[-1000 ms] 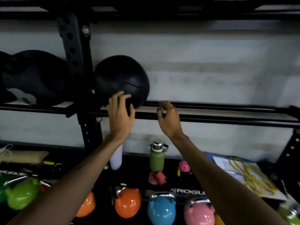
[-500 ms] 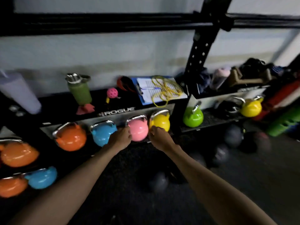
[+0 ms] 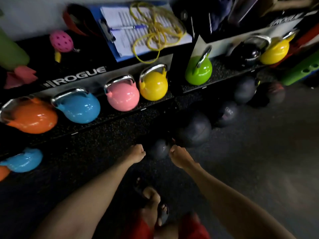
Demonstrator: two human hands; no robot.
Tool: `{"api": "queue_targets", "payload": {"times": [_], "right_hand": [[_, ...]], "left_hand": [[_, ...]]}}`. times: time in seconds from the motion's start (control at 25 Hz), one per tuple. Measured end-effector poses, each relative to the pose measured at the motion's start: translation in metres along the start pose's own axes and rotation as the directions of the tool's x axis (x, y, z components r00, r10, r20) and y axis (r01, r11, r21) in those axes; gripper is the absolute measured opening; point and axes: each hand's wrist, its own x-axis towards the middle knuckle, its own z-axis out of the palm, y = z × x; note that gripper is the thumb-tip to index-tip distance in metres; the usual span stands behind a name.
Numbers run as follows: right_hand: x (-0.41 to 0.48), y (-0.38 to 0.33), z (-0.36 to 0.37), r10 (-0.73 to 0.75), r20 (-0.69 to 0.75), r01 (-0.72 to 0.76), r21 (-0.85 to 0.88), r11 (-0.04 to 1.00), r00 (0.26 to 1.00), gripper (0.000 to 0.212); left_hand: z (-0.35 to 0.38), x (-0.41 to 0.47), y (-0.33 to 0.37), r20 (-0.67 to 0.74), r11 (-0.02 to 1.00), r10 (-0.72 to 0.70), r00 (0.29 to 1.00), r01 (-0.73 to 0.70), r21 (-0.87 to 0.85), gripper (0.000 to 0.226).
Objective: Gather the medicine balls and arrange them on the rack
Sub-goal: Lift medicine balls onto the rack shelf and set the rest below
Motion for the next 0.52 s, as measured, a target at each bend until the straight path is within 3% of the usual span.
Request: {"api": "queue_targets", "payload": {"times": [0.36,0.52], "right_hand": [[0.162,0.124,0.105,0.244,0.163,-0.276,0.22,0.936,0.956,0.017],[0.256,0.179,0.157,0.328,0.17,-0.366,0.304,0.88,0.929,0.032]], "left_hand": [[0.09,0.182,-0.022,0.094,0.995,-0.053,0.994,0.061,-0.081,0.023],[0.152,0.275,-0.047,0.075,0.971,-0.128,0.989,0.14,-0.195,0.034]]}}
